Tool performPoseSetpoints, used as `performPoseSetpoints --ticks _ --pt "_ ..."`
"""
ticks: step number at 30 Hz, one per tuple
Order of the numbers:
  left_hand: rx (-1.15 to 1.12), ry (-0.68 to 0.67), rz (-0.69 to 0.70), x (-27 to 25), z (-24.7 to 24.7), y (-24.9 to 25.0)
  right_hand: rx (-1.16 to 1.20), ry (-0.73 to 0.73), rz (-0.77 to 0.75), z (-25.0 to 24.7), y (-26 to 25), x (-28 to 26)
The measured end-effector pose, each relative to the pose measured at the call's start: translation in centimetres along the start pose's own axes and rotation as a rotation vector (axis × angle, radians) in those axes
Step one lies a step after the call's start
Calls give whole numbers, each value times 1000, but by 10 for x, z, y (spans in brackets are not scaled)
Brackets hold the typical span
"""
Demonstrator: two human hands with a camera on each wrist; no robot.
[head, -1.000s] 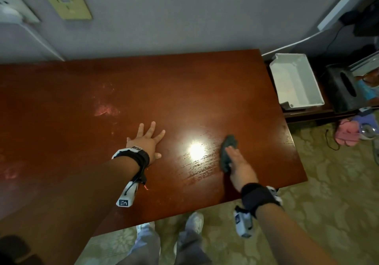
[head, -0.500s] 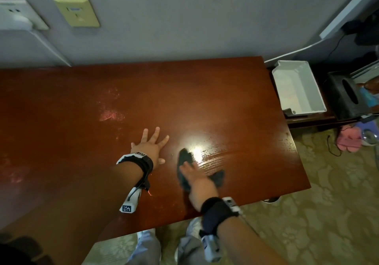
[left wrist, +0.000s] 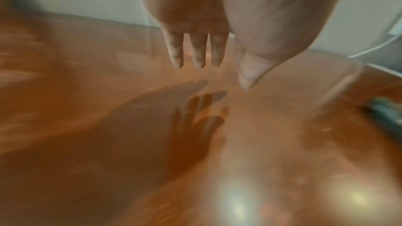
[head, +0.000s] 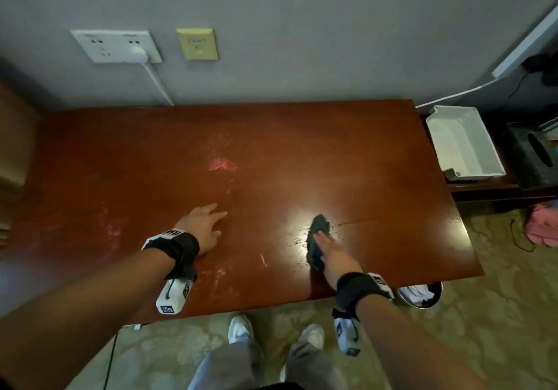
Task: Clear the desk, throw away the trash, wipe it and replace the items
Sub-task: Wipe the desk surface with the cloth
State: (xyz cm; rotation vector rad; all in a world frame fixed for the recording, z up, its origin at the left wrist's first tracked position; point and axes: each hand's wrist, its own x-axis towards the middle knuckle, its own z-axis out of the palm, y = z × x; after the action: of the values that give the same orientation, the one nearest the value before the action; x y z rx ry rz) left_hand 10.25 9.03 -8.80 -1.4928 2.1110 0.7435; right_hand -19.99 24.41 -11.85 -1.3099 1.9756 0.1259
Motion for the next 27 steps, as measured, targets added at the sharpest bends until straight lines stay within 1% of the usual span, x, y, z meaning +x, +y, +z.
performPoseSetpoints --ticks 3,5,7,10,14,18,22,24,27 --pt "10 14 -129 -32 7 -64 -9 80 99 -21 38 0" --pt "28 -15 -211 -50 15 -102 28 100 163 -30 56 2" --pt "39 -67 -262 -64 27 -132 33 105 192 -33 62 2" --pt "57 -125 -276 -72 43 -155 17 97 217 -26 53 5" --pt "89 -191 -231 -66 49 -155 52 85 236 -12 27 10" --pt "133 -218 -225 -65 53 -154 56 40 141 8 -19 11" --pt "134 -231 -228 -64 51 -156 36 -27 5 36 -87 1" --pt "136 -231 -233 -64 52 -158 -57 -77 -109 55 -123 -7" --pt "136 -223 -240 -63 54 -159 -199 -161 -319 91 -172 -19"
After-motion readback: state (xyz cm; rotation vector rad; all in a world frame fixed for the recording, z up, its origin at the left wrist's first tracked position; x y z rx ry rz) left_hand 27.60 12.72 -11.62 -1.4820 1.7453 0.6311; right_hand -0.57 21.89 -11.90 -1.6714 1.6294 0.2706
